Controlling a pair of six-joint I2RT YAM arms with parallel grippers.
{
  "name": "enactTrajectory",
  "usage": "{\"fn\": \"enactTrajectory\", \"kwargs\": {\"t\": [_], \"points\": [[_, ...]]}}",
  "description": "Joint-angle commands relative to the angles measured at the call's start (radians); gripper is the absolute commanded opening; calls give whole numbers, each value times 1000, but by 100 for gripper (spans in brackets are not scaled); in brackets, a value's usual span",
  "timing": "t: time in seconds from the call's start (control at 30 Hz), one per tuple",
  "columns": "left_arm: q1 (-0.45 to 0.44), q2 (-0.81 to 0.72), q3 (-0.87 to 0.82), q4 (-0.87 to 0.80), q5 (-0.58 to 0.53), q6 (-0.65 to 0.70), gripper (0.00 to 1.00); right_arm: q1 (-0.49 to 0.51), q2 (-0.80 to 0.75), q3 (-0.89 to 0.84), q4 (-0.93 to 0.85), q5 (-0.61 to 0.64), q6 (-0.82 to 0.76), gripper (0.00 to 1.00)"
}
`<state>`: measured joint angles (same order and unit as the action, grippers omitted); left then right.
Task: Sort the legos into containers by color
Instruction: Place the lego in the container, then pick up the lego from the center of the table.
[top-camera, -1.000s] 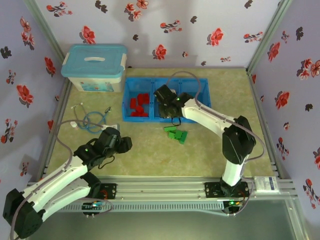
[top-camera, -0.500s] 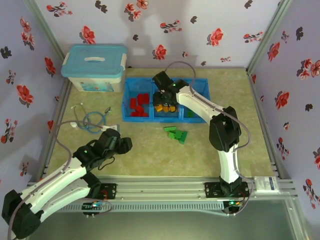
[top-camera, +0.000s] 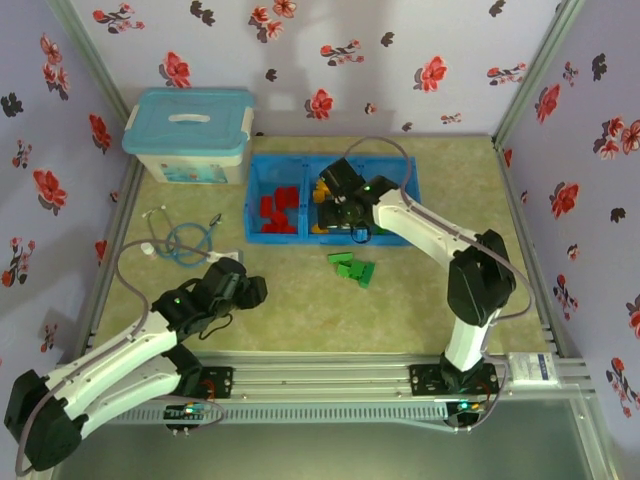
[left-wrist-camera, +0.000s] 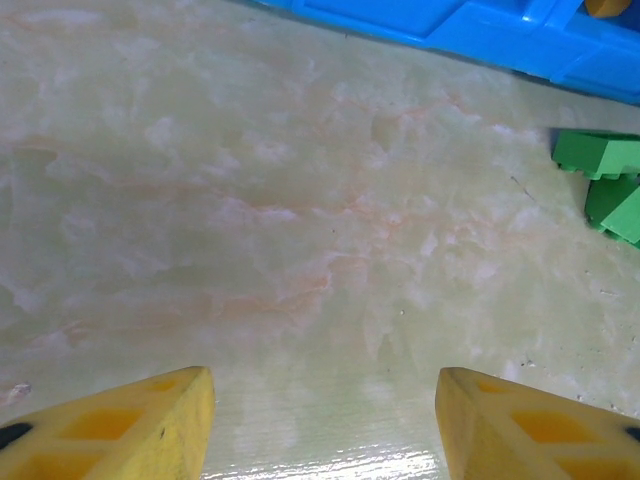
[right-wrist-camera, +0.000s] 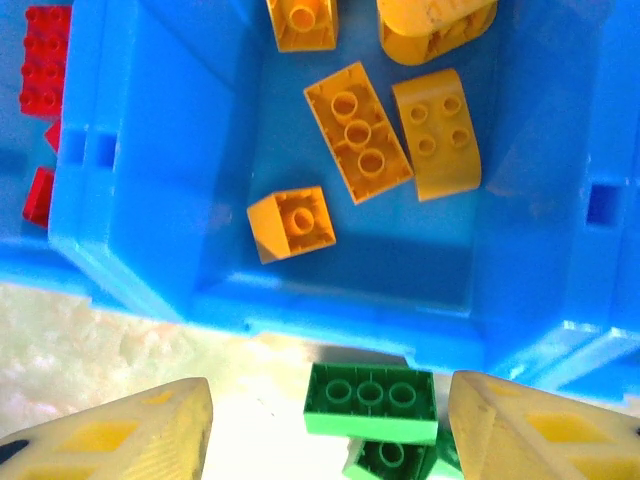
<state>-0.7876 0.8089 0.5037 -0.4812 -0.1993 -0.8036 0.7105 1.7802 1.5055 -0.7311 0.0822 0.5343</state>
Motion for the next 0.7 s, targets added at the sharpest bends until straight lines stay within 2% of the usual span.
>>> {"fn": "enactTrajectory", "kwargs": {"t": [0.0, 0.37, 0.47, 0.67], "points": [[-12, 14, 12, 24, -20, -9, 60, 31, -38, -65, 12, 44, 17, 66], [-22, 35, 16, 32, -24, -14, 60, 92, -40, -213, 77, 119, 91, 73], [-22, 36, 14, 32, -24, -14, 60, 95, -15, -217, 70, 138, 98, 77], [-24, 36, 12, 33, -29, -15, 60, 96, 28, -233, 91, 132, 98, 78]]}}
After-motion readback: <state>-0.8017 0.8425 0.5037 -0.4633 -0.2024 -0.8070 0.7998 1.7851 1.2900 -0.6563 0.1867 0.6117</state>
